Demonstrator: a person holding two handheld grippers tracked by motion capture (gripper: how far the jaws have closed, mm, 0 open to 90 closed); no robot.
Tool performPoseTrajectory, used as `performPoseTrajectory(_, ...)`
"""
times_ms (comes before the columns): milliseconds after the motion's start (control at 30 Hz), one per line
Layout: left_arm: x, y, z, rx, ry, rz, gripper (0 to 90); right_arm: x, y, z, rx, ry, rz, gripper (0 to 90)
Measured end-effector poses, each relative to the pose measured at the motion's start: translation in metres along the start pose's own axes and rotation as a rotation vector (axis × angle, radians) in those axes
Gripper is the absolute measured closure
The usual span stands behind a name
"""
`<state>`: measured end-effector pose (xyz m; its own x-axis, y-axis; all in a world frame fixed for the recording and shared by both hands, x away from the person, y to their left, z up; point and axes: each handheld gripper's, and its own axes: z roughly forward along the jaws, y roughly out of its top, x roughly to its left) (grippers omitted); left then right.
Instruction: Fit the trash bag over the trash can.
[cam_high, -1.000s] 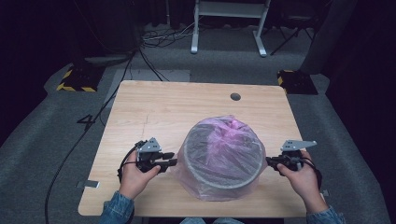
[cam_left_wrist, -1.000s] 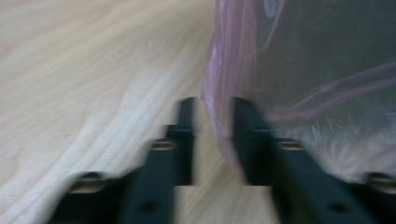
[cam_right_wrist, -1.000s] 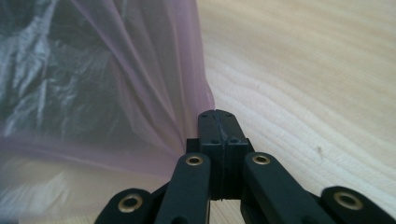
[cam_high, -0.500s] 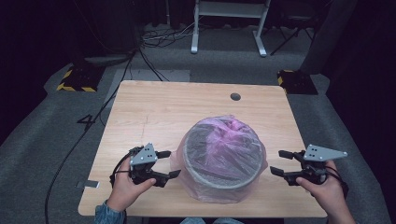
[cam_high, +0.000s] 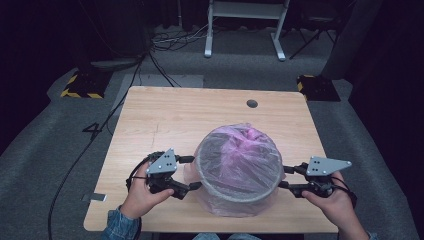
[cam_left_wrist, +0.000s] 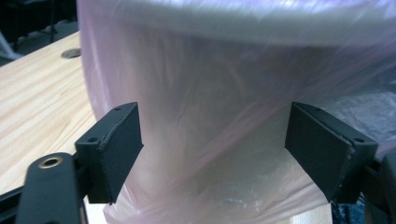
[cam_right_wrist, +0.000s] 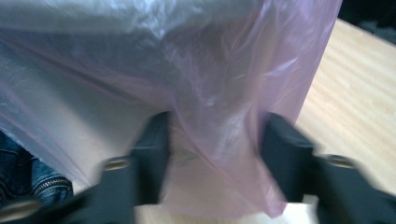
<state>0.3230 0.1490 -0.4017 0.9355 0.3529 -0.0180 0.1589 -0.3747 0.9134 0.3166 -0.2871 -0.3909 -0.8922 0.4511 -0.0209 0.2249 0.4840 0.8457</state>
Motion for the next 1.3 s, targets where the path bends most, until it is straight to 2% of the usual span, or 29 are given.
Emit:
performPoseTrajectory(100,0.002,0.004,0.001,0.002,-0.003,0.025,22.0,-0.002,0.005,-0.003,-0.052,0.010,-0.007,78.1)
performPoseTrajectory(167,0.001,0.006,-0.001,-0.018,-0.027,0.043,29.3,-0.002,0.007,-0.006,-0.078,0.019,-0.009,87.4)
performPoseTrajectory(267,-0.001,0.008,-0.003,-0.017,-0.051,0.059,44.3,-0.001,0.009,-0.008,-0.085,0.017,-0.033,90.0)
performPoseTrajectory(333,-0.002,0.009,-0.003,-0.012,-0.072,0.052,59.3,-0.001,0.009,-0.008,-0.087,0.022,-0.031,90.0)
performPoseTrajectory(367,-0.002,0.009,-0.003,-0.004,-0.070,0.054,62.6,-0.001,0.008,-0.008,-0.090,0.025,-0.028,90.0)
performPoseTrajectory(500,-0.002,0.008,-0.003,0.021,-0.059,0.036,87.0,0.001,0.005,-0.007,-0.085,0.039,-0.028,90.0)
performPoseTrajectory(533,-0.002,0.007,-0.002,0.027,-0.053,0.032,90.0,0.001,0.004,-0.006,-0.080,0.041,-0.029,90.0)
performPoseTrajectory(733,-0.007,-0.001,0.004,0.104,-0.048,0.031,90.0,0.000,-0.009,-0.005,-0.053,0.049,-0.014,90.0)
performPoseTrajectory(933,-0.009,-0.017,0.012,0.213,-0.044,0.025,90.0,-0.004,-0.031,0.002,0.002,0.065,0.050,90.0)
performPoseTrajectory(1000,-0.008,-0.021,0.013,0.199,-0.041,0.012,90.0,-0.004,-0.037,0.004,0.006,0.066,0.064,90.0)
performPoseTrajectory(1133,-0.003,-0.024,0.002,0.127,-0.029,-0.038,89.4,-0.002,-0.036,0.000,-0.025,0.047,0.049,90.0)
performPoseTrajectory(1200,-0.003,-0.025,-0.004,0.098,0.009,-0.066,68.1,-0.001,-0.032,-0.005,-0.041,0.038,0.040,89.7)
performPoseTrajectory(1300,-0.003,-0.029,-0.007,0.090,0.040,-0.059,46.8,-0.002,-0.027,-0.012,-0.065,0.028,0.036,88.6)
